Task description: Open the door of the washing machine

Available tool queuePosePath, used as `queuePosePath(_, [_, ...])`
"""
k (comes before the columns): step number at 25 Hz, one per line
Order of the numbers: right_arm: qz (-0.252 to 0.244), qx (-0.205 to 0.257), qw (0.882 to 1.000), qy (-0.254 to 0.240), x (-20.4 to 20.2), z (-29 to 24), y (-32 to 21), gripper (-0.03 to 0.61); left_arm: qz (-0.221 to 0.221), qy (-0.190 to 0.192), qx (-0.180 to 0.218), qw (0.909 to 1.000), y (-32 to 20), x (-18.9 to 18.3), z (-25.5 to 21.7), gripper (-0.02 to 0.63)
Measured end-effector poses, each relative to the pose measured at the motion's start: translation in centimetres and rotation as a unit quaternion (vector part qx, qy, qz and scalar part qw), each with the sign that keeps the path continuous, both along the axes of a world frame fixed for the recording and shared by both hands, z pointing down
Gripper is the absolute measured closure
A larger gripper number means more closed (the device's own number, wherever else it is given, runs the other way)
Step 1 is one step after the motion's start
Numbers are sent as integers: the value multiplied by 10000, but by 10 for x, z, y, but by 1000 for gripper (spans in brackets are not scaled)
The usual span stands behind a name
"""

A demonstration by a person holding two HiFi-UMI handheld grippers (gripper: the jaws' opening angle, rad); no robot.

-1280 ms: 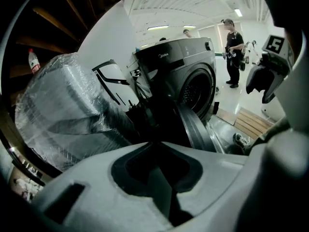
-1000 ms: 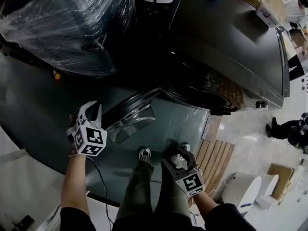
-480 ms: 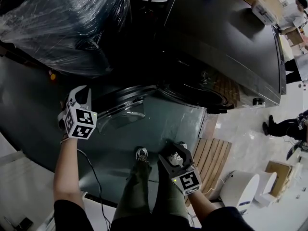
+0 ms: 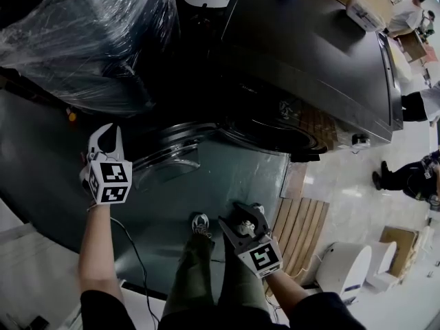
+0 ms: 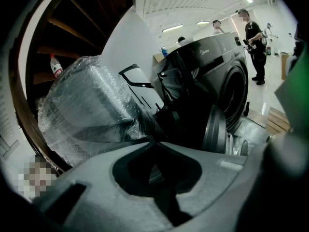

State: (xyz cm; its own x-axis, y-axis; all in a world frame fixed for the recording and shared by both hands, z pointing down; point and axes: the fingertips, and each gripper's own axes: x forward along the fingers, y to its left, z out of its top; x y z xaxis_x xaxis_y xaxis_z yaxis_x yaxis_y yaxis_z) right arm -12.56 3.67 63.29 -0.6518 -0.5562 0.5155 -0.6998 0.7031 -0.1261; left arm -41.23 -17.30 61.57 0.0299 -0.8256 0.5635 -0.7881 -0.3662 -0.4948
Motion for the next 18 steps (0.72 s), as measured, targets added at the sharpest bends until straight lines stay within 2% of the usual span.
queuePosePath(3, [-28,40,9999,135,6,-8,4,418,2,302,229,9993,17,14,-22,592])
queuePosePath(7, [12,178,9995,243,13,-33,3,465,100,694,309,9971,47,44,-51,597])
queuePosePath(11, [57,397,9989,223,19,-68,0,557,135,1154,474,9921,76,78,-84,597])
queuePosePath(18, [120,553,9983,-103,35,-131,-12,571,120,1764,519,9829,114,139,-140,597])
